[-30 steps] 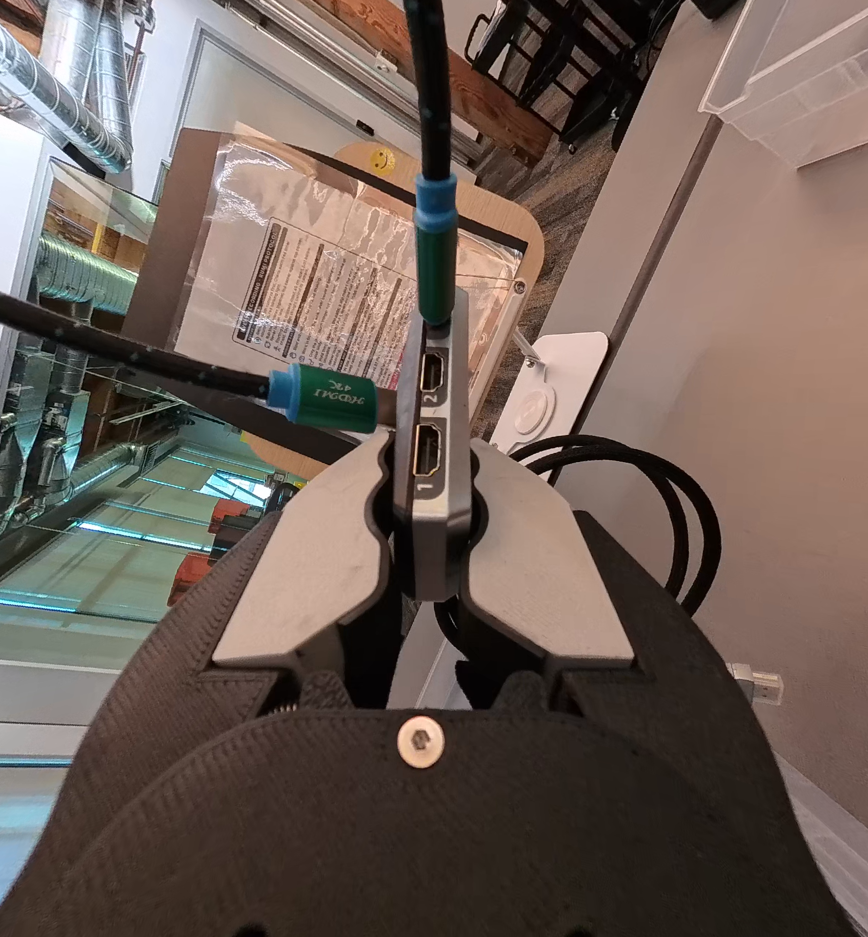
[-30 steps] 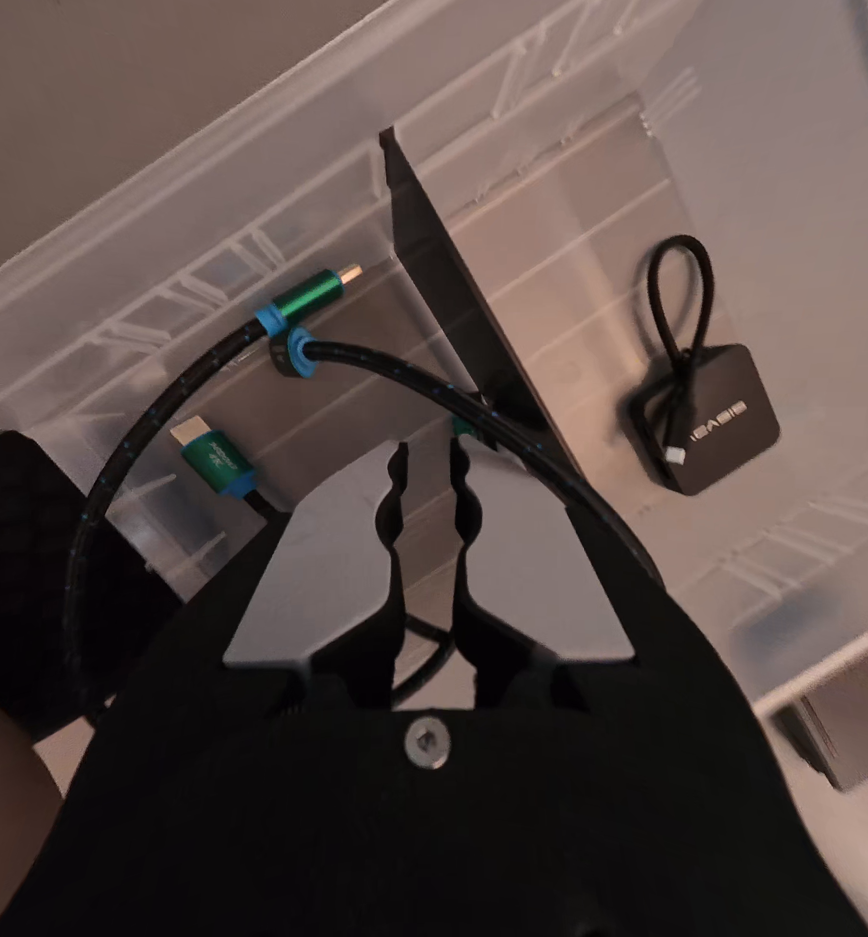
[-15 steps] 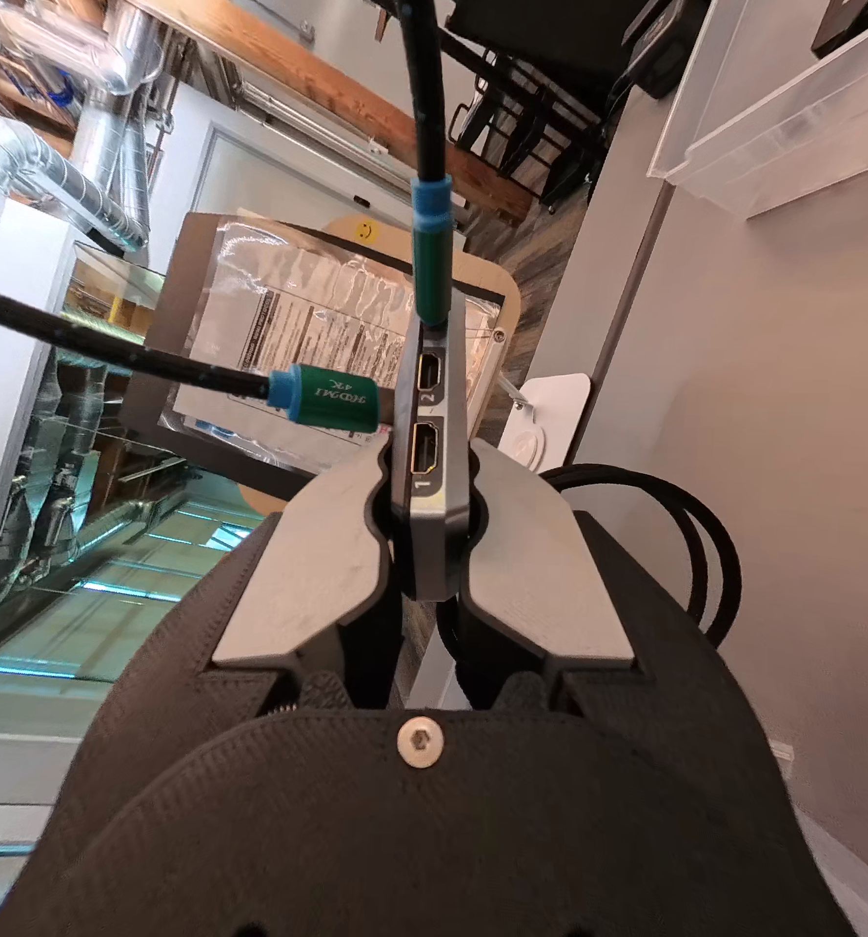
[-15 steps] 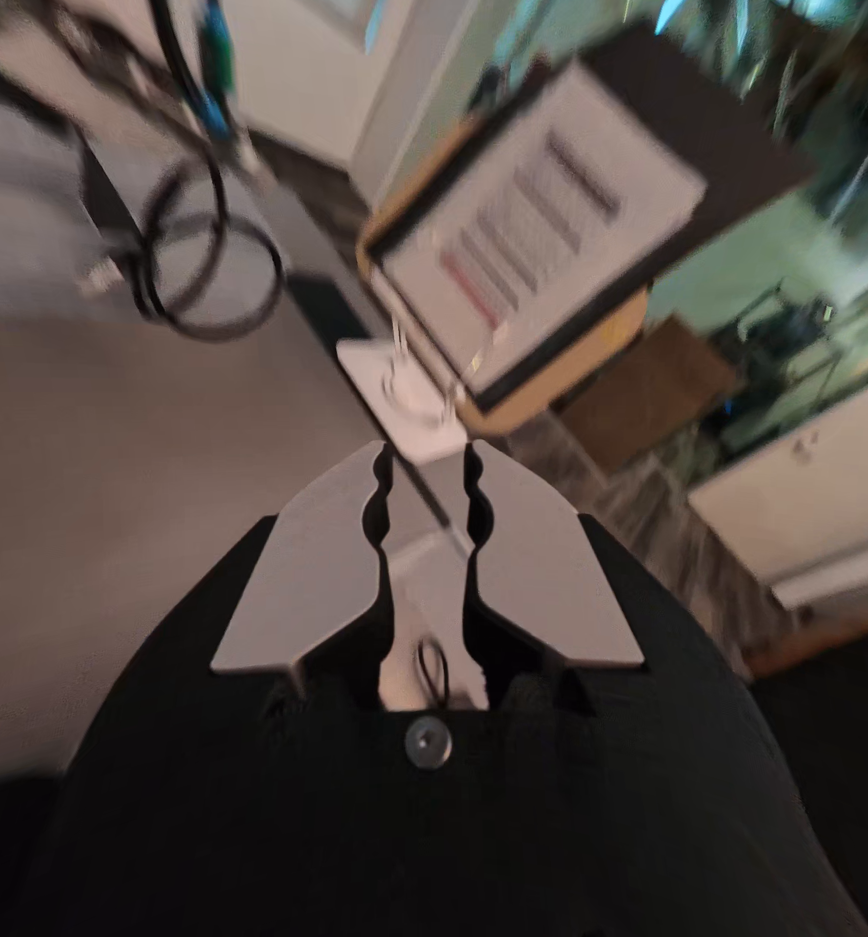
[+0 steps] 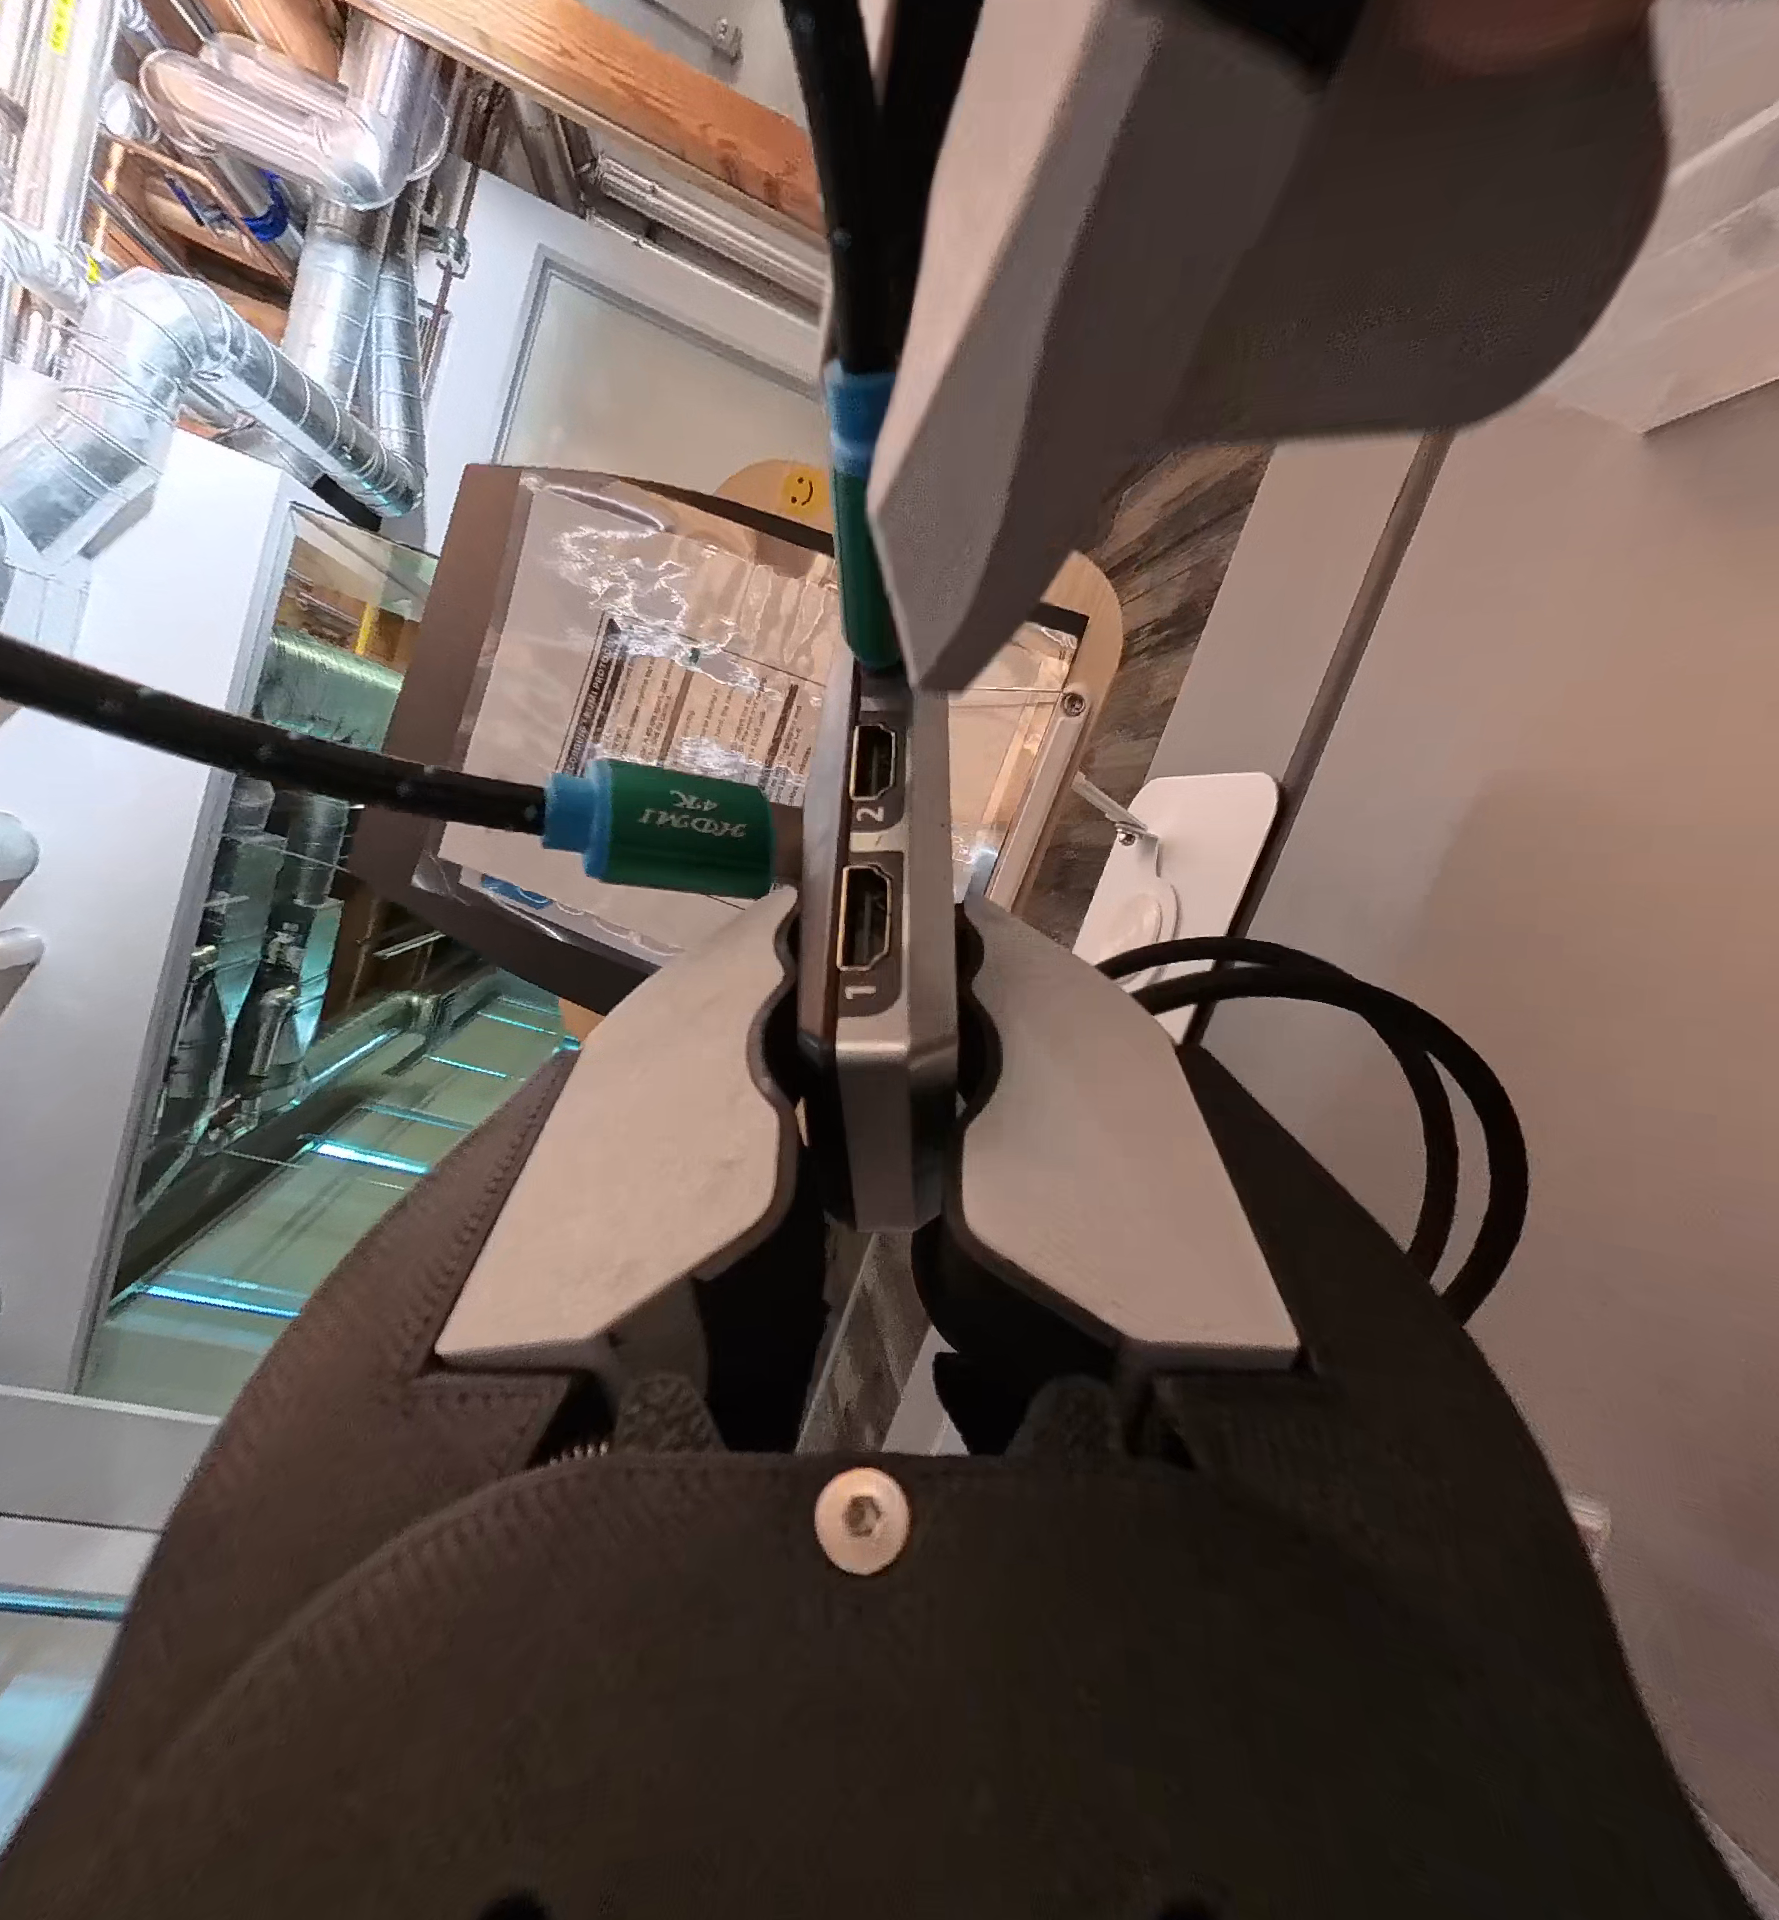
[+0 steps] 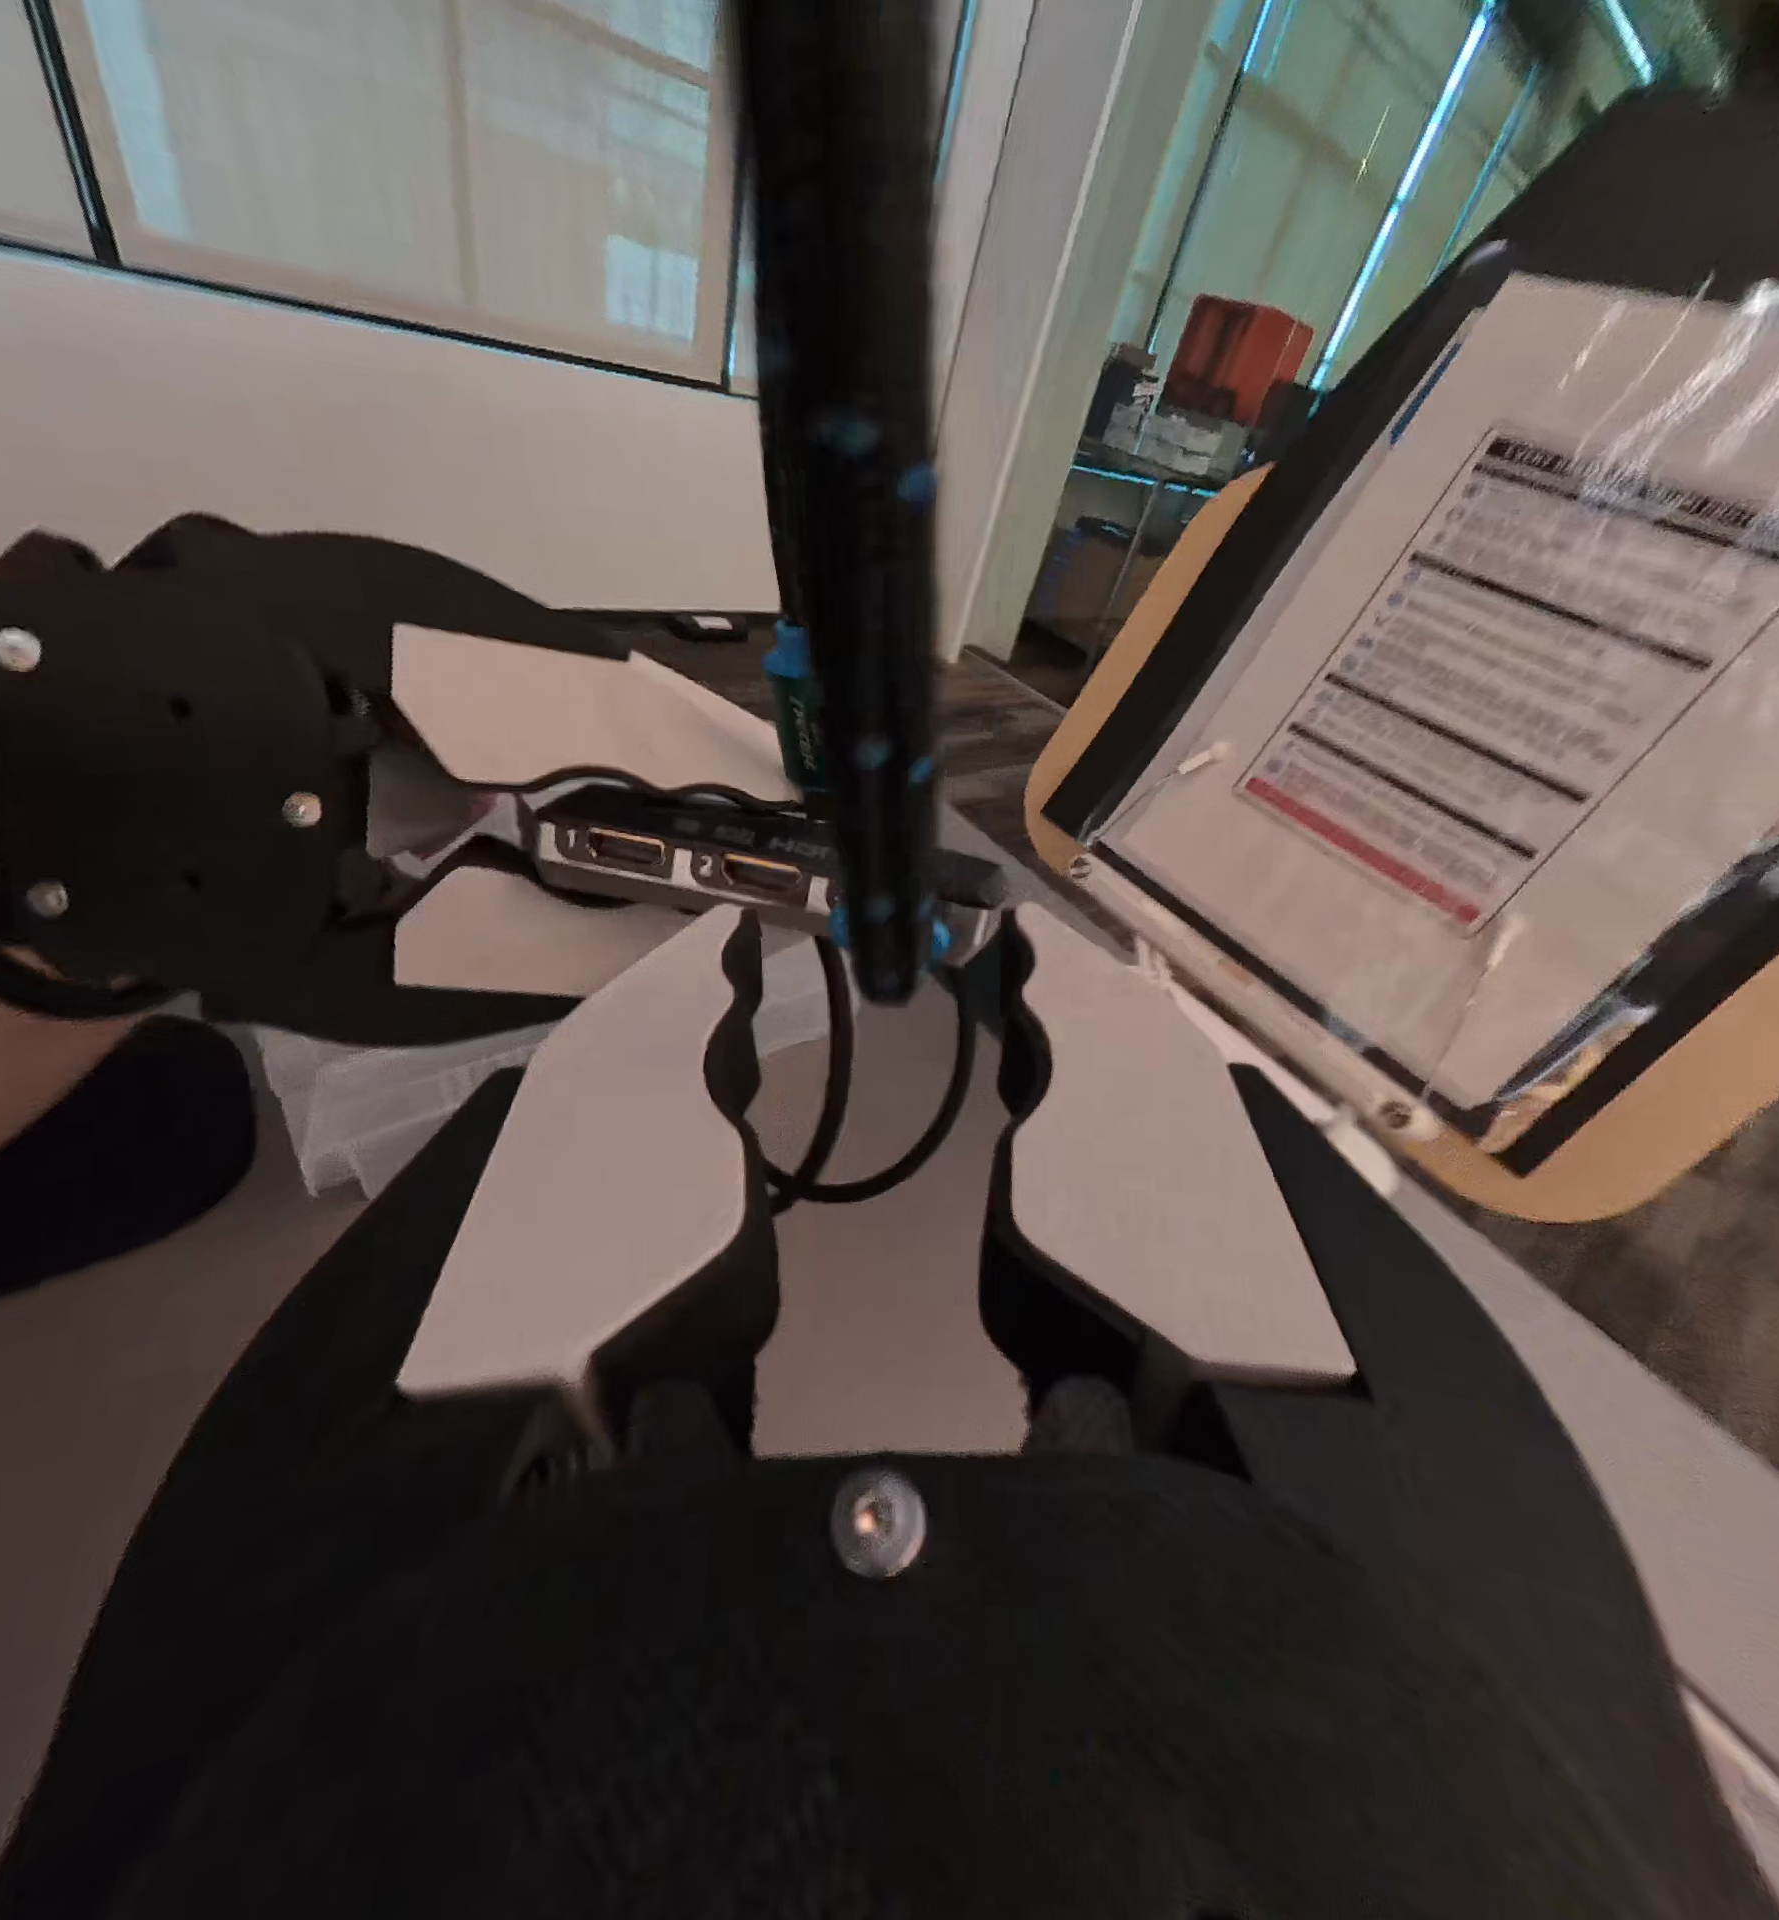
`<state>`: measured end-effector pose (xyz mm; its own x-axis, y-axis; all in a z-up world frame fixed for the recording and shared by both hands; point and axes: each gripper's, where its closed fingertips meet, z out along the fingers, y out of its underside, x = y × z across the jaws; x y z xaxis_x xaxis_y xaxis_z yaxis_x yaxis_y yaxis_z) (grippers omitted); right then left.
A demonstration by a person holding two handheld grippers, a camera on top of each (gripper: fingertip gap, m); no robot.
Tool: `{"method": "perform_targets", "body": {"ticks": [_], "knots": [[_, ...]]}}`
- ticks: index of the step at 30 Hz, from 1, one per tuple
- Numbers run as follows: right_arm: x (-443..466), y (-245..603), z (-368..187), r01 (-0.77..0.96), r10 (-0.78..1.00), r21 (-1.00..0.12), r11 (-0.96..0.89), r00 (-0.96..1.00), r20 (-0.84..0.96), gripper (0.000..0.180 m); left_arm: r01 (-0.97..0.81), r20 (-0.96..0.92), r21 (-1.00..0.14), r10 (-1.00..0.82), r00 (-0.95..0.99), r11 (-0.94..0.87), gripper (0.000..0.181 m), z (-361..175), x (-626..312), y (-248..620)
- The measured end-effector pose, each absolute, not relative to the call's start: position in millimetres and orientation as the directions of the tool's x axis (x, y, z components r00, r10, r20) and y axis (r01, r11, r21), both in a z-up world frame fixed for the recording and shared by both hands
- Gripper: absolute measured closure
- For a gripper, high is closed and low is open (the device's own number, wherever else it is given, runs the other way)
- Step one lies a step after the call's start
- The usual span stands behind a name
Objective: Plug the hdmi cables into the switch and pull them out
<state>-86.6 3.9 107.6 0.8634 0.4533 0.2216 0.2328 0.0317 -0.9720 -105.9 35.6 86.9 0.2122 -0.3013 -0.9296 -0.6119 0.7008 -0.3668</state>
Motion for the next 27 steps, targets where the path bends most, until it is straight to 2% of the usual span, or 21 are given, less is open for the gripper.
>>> {"method": "perform_targets", "body": {"ticks": [3, 10, 14, 19, 24, 25, 27], "knots": [[-85, 7, 110, 0.117, 0.468, -0.993, 0.031, 0.876, 0.118, 0.157, -0.628, -0.943, -0.331, -0.267, 0.198, 0.704, 0.158, 85, -104, 34], [-76, 15, 93, 0.173, 0.415, -0.983, -0.065, 0.9, 0.131, 0.157, -0.69, -0.949, -0.31, -0.254, 0.187, 0.653, 0.158, 72, -98, 43], [-78, 18, 89, 0.278, 0.338, -0.958, -0.065, 0.91, 0.241, 0.158, -0.699, -0.943, -0.325, -0.273, 0.19, 0.637, 0.157, 68, -99, 51], [-74, 18, 88, 0.056, 0.45, -0.991, -0.124, 0.893, -0.006, 0.157, -0.704, -0.941, -0.329, -0.278, 0.192, 0.629, 0.157, 68, -97, 49], [-71, 22, 81, 0.27, 0.317, -0.956, -0.116, 0.922, 0.222, 0.157, -0.71, -0.926, -0.356, -0.328, 0.184, 0.608, 0.157, 58, -96, 55], [-72, 22, 83, 0.275, 0.312, -0.955, -0.109, 0.922, 0.23, 0.158, -0.706, -0.926, -0.357, -0.328, 0.185, 0.611, 0.157, 59, -96, 55], [-73, 20, 84, 0.137, 0.382, -0.981, -0.137, 0.921, 0.075, 0.157, -0.707, -0.926, -0.358, -0.327, 0.187, 0.61, 0.157, 61, -97, 54]]}}
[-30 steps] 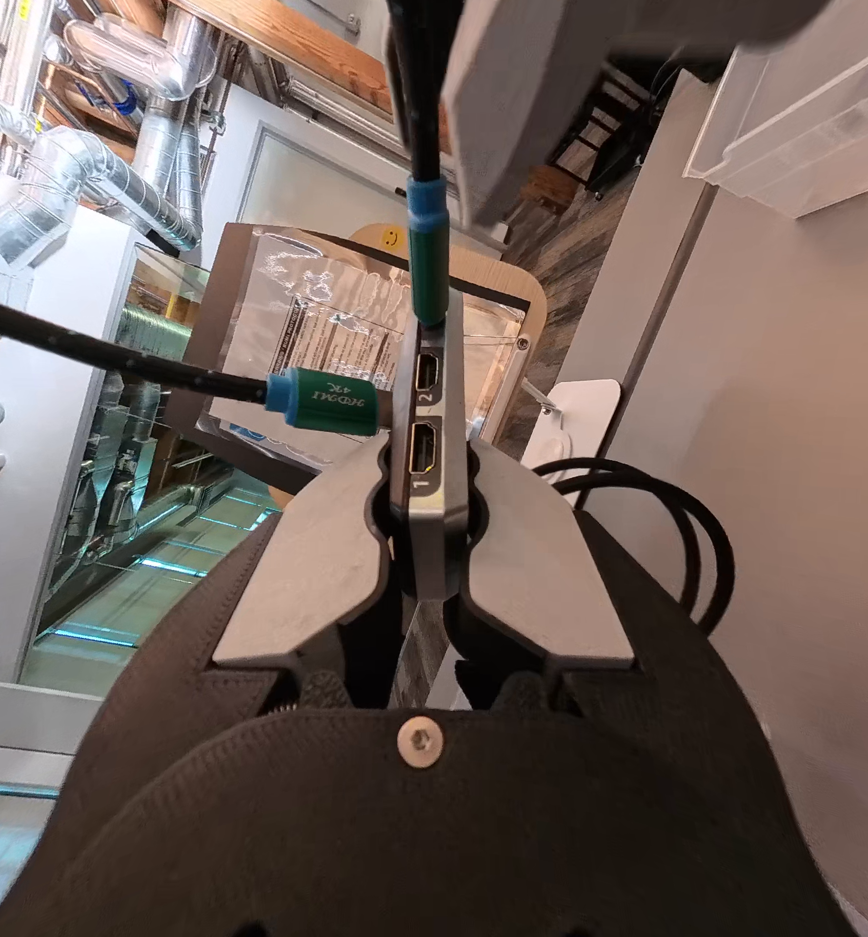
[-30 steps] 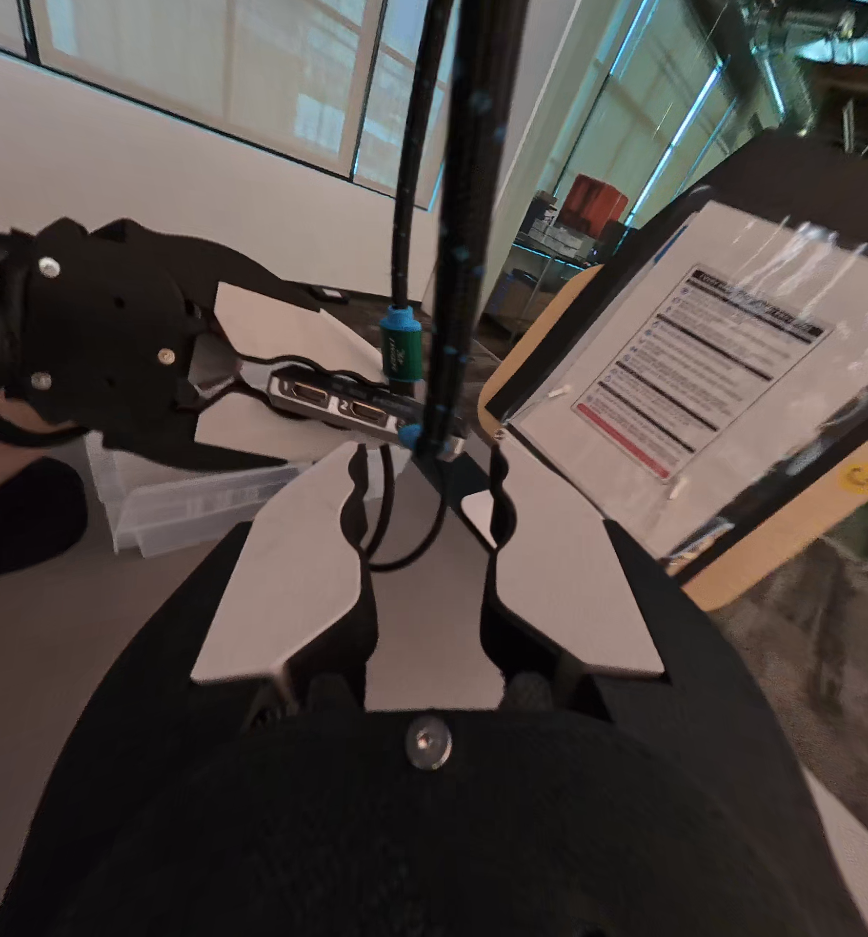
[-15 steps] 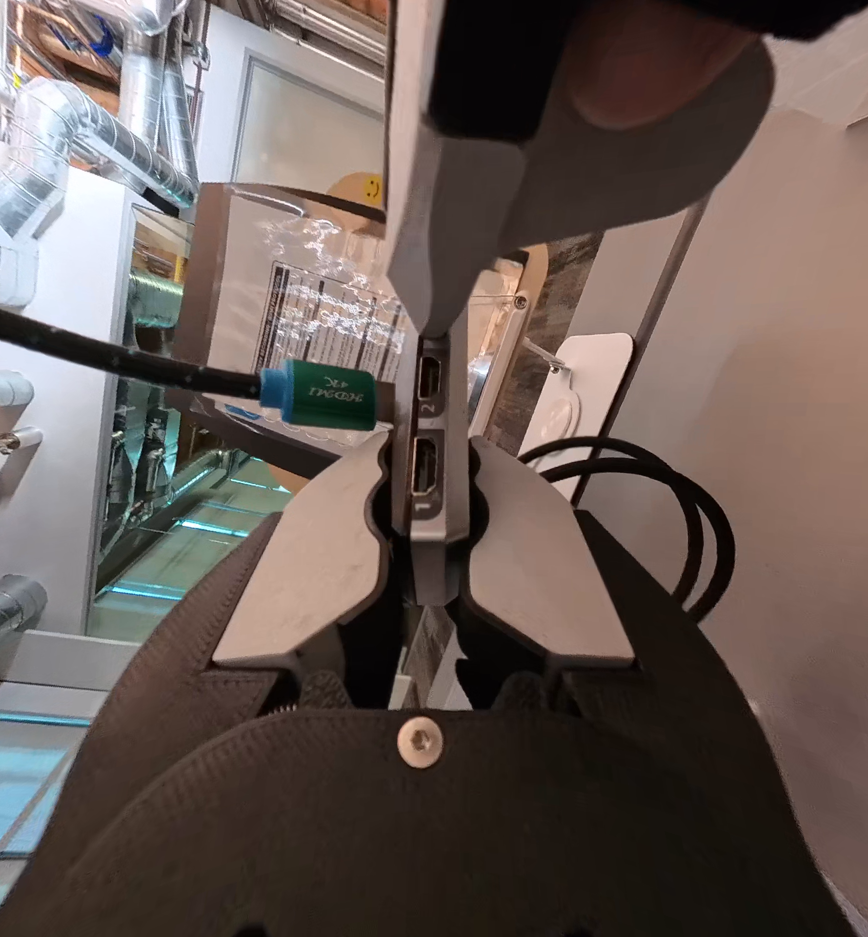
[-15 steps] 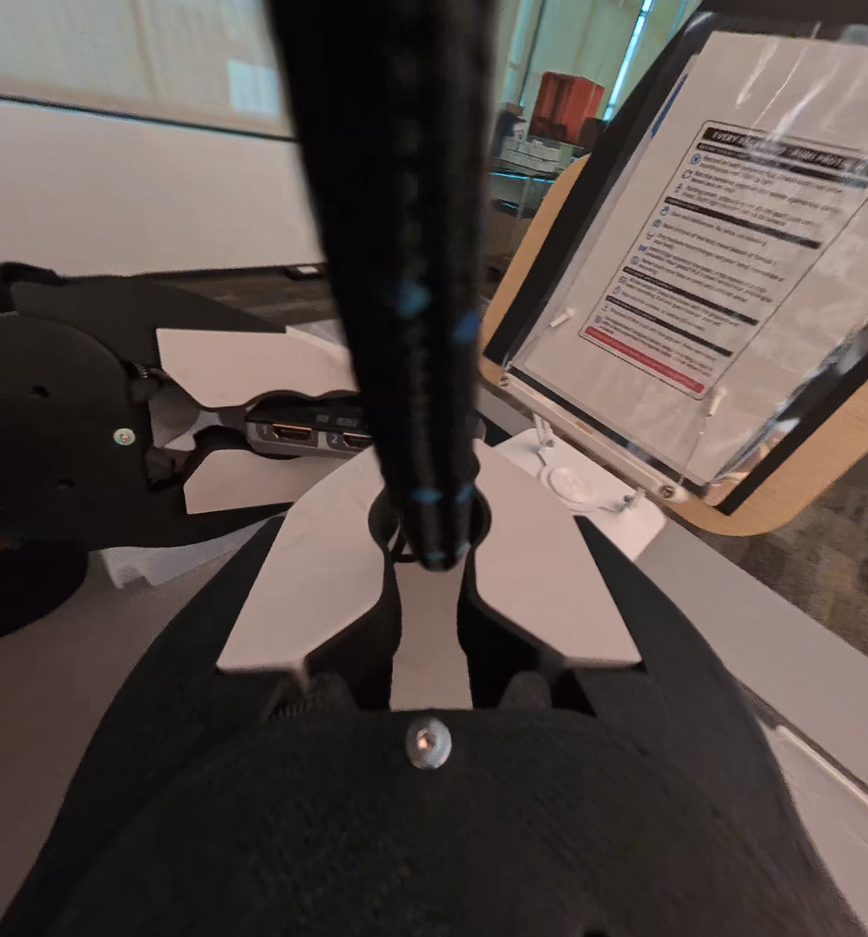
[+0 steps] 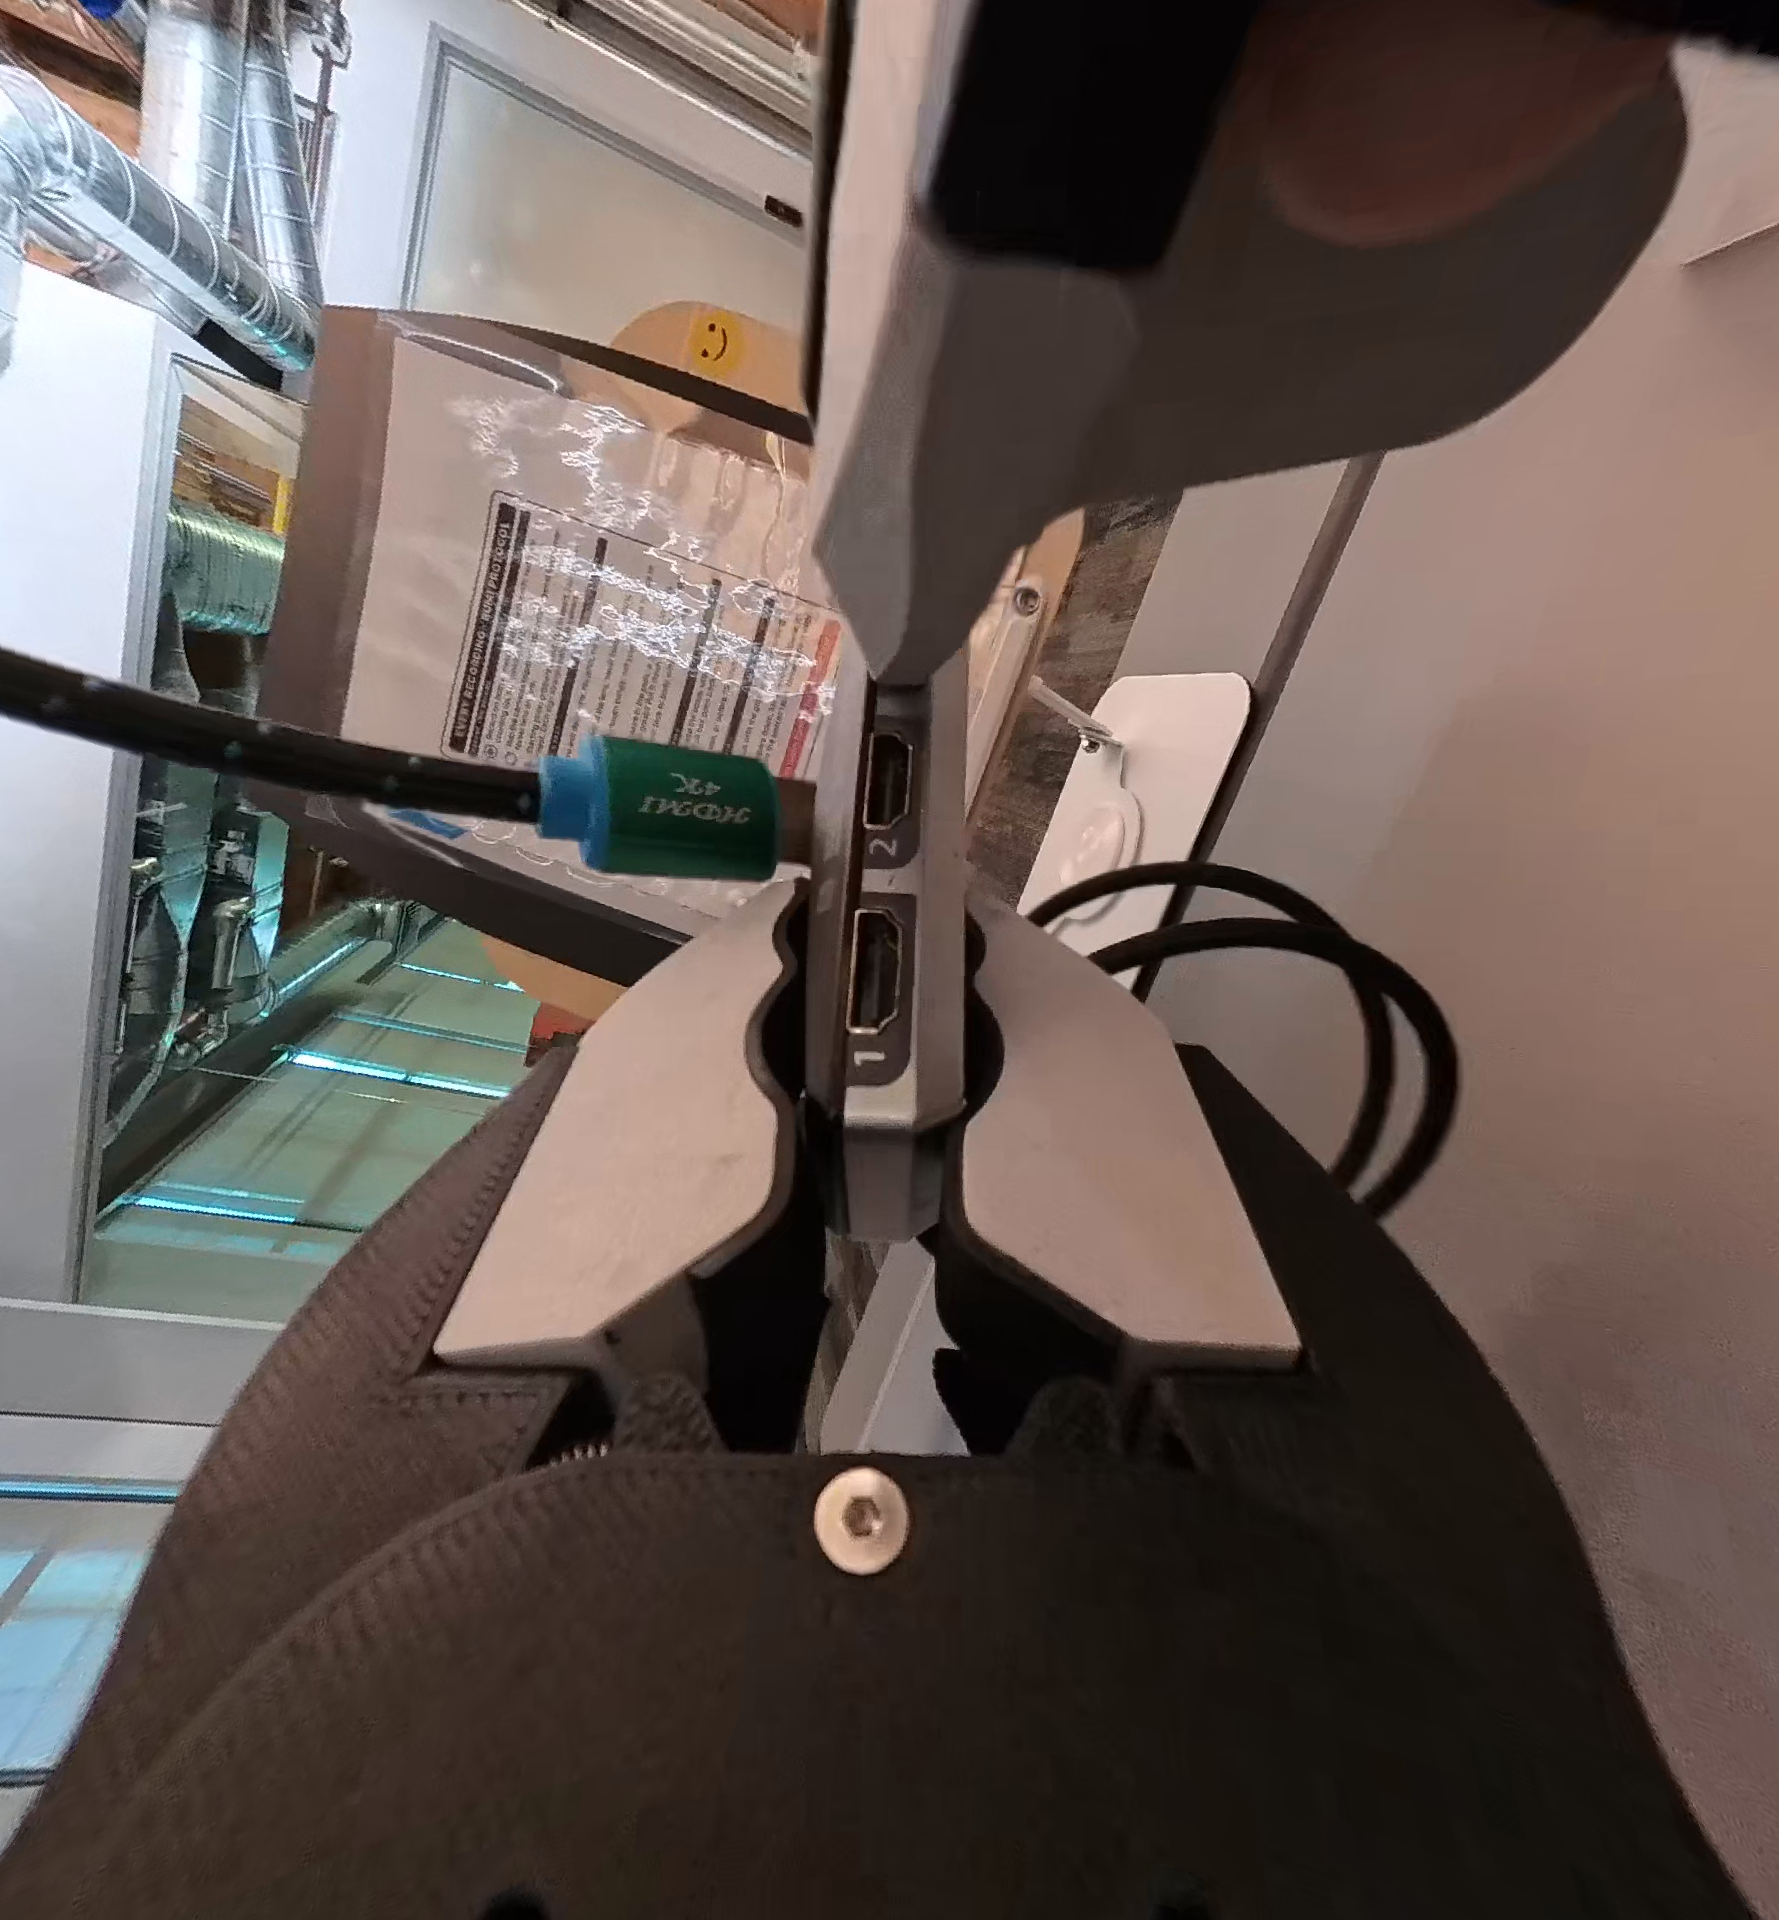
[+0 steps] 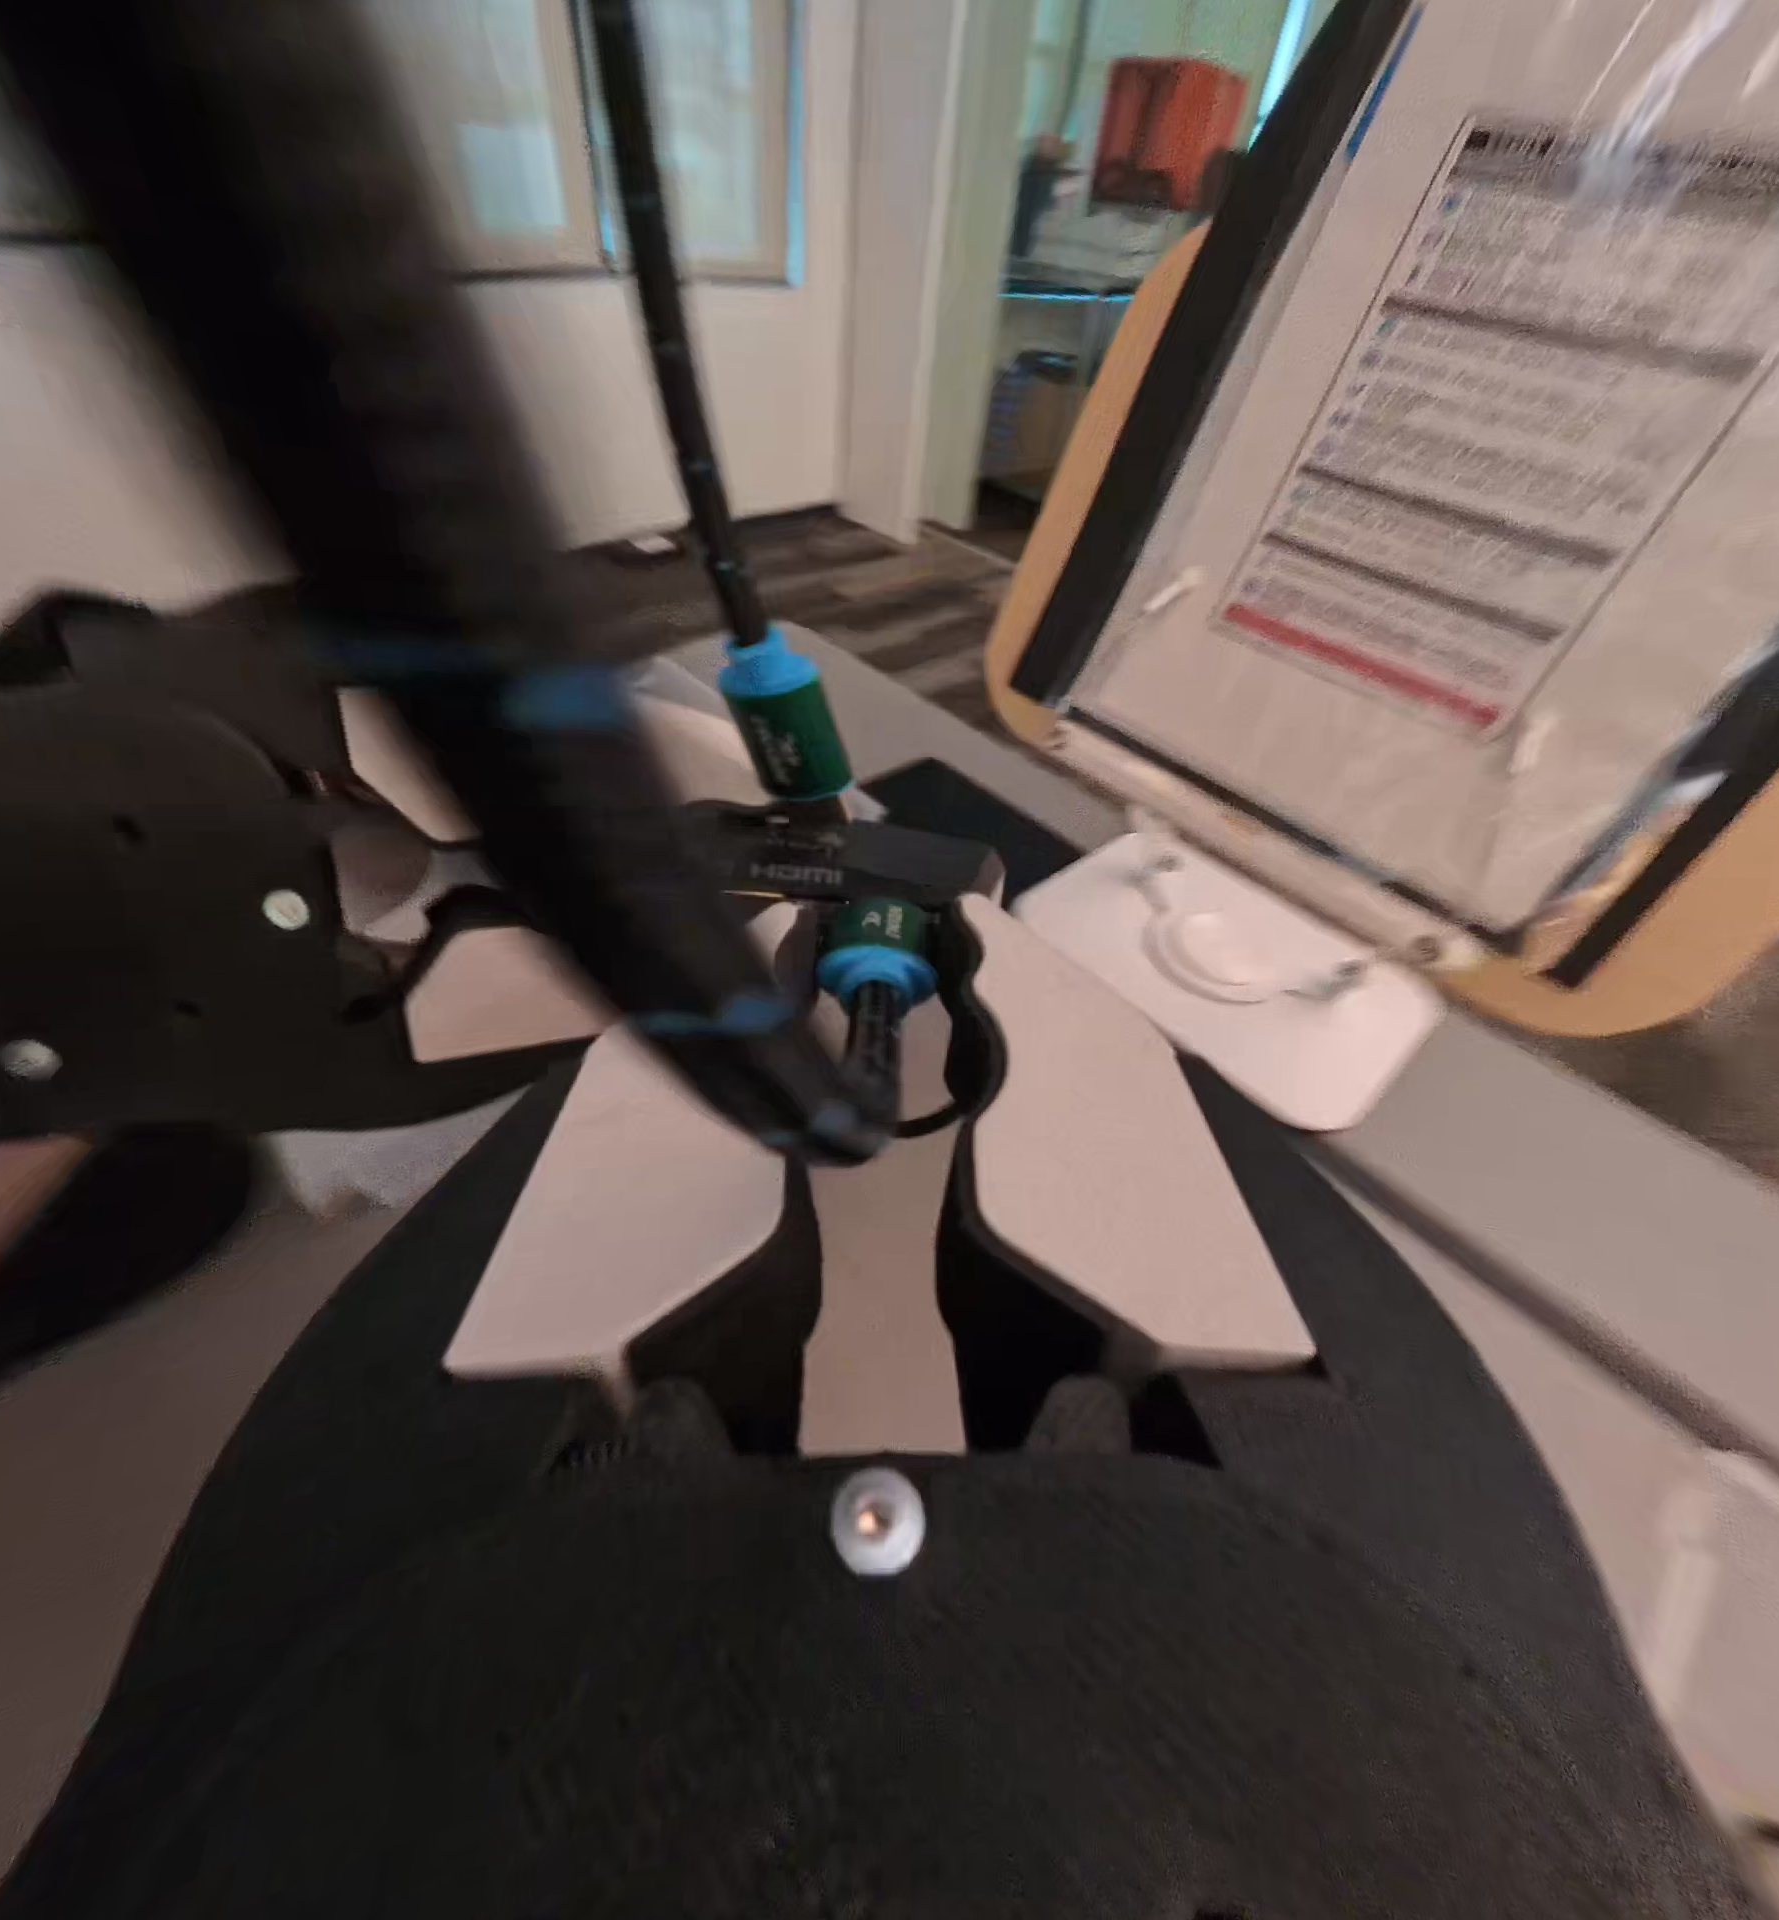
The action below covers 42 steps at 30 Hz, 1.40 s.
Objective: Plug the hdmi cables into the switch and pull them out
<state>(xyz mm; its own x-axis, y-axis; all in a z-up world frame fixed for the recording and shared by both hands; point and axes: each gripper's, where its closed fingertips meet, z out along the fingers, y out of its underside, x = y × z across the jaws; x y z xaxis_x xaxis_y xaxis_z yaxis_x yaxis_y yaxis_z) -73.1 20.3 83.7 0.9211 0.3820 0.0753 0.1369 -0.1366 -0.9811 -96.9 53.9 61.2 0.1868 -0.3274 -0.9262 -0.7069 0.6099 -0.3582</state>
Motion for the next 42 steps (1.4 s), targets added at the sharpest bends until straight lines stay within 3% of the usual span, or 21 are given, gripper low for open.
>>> {"method": "perform_targets", "body": {"ticks": [2, 8, 11, 13, 16, 22, 29, 34, 37, 42], "knots": [[-70, 21, 82, 0.018, 0.43, -0.985, -0.173, 0.901, -0.059, 0.157, -0.722, -0.931, -0.345, -0.317, 0.181, 0.6, 0.157, 60, -96, 52], [-69, 20, 80, 0.256, 0.324, -0.954, -0.155, 0.926, 0.196, 0.157, -0.712, -0.92, -0.366, -0.351, 0.177, 0.599, 0.157, 56, -94, 54], [-61, 2, 110, -0.006, 0.43, -0.993, -0.122, 0.901, -0.058, 0.157, -0.839, -0.924, -0.33, -0.328, 0.195, 0.433, 0.157, 51, -120, 89], [-28, -21, 142, -0.111, 0.428, -0.993, -0.039, 0.896, -0.117, 0.157, -0.813, -0.896, -0.387, -0.386, 0.22, 0.435, 0.158, 48, -131, 106], [28, -48, 151, -0.011, 0.321, -0.998, -0.064, 0.946, -0.031, 0.158, -0.727, -0.819, -0.53, -0.487, 0.305, 0.437, 0.158, 65, -139, 102], [123, -130, 89, 0.004, 0.314, -0.917, -0.399, 0.94, -0.133, 0.158, -0.631, -0.786, -0.59, -0.535, 0.309, 0.503, 0.158, 86, -136, 76], [196, -195, 2, 0.271, 0.223, -0.725, -0.633, 0.961, 0.164, 0.157, -0.64, -0.806, -0.553, -0.538, 0.248, 0.533, 0.159, 78, -126, 64], [190, -213, -42, 0.307, 0.303, -0.531, -0.79, 0.948, 0.097, 0.157, -0.655, -0.819, -0.525, -0.531, 0.216, 0.544, 0.158, 72, -121, 59], [188, -209, -51, 0.283, 0.313, -0.528, -0.801, 0.949, 0.035, 0.157, -0.656, -0.823, -0.517, -0.53, 0.204, 0.55, 0.158, 70, -120, 56], [185, -205, -91, 0.275, 0.33, -0.371, -0.887, 0.939, -0.095, 0.158, -0.652, -0.821, -0.516, -0.539, 0.19, 0.556, 0.158, 68, -116, 54]]}}
